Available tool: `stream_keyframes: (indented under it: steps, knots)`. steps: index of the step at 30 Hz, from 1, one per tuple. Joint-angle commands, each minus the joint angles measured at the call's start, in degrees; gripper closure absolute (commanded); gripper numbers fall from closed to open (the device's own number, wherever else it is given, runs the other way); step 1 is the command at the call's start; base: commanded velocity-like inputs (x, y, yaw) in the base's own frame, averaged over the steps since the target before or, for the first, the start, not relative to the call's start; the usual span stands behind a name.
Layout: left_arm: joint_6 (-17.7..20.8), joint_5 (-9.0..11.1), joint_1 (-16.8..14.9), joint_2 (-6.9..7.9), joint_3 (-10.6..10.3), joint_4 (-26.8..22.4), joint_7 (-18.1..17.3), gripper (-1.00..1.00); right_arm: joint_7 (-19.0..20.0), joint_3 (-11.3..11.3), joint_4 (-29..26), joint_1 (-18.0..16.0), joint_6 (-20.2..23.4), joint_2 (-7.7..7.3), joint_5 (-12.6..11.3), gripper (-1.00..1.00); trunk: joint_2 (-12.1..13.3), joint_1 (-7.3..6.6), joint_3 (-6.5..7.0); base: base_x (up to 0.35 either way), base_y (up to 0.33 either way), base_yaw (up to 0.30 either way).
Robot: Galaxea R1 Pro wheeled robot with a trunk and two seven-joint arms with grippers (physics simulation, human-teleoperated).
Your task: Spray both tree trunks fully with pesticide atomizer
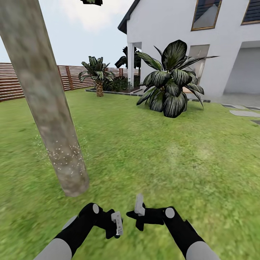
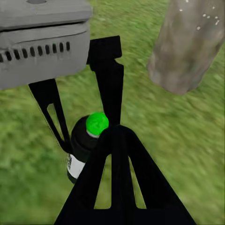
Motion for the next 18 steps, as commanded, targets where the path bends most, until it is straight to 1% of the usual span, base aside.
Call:
stream_keyframes:
  steps: [1, 8, 12, 14, 16, 18]
  knots:
    - [-0.09, 0.11, 0.00, 0.00, 0.03, 0.00, -0.03, 1.00, 0.04, 0.49, 0.00, 0.00, 0.00, 0.00, -0.01, 1.00, 0.00, 0.00, 0.00, 0.000, 0.000, 0.000]
    - [-0.30, 0.57, 0.00, 0.15, 0.28, 0.00, -0.25, 1.00, 0.06, 0.74, 0.01, 0.00, 0.00, -0.12, 0.07, 1.00, 0.00, 0.00, 0.00, 0.000, 0.000, 0.000]
    - [-0.76, 2.49, 0.00, 0.54, 0.32, 0.04, -0.30, 1.00, 0.06, 0.66, 0.01, 0.00, 0.00, -0.17, 0.15, 1.00, 0.00, 0.00, 0.00, 0.000, 0.000, 0.000]
    - [-3.39, 3.61, 0.03, 0.66, 0.38, 0.38, -0.34, 1.00, 0.04, 0.64, 0.01, 0.00, 0.00, -0.17, 0.23, 1.00, 0.00, 0.00, 0.00, 0.000, 0.000, 0.000]
    - [-4.19, 4.56, 0.07, 0.70, 0.35, 0.55, -0.62, 1.00, 0.04, 0.65, 0.01, 0.00, 0.00, -0.17, 0.25, 1.00, 0.00, 0.00, 0.00, 0.000, 0.000, 0.000]
    - [-4.55, 5.31, 0.08, 0.70, 0.39, 0.60, -1.98, 1.00, 0.00, 0.64, 0.01, 0.00, 0.00, -0.17, 0.25, 1.00, 0.00, 0.00, 0.00, 0.000, 0.000, 0.000]
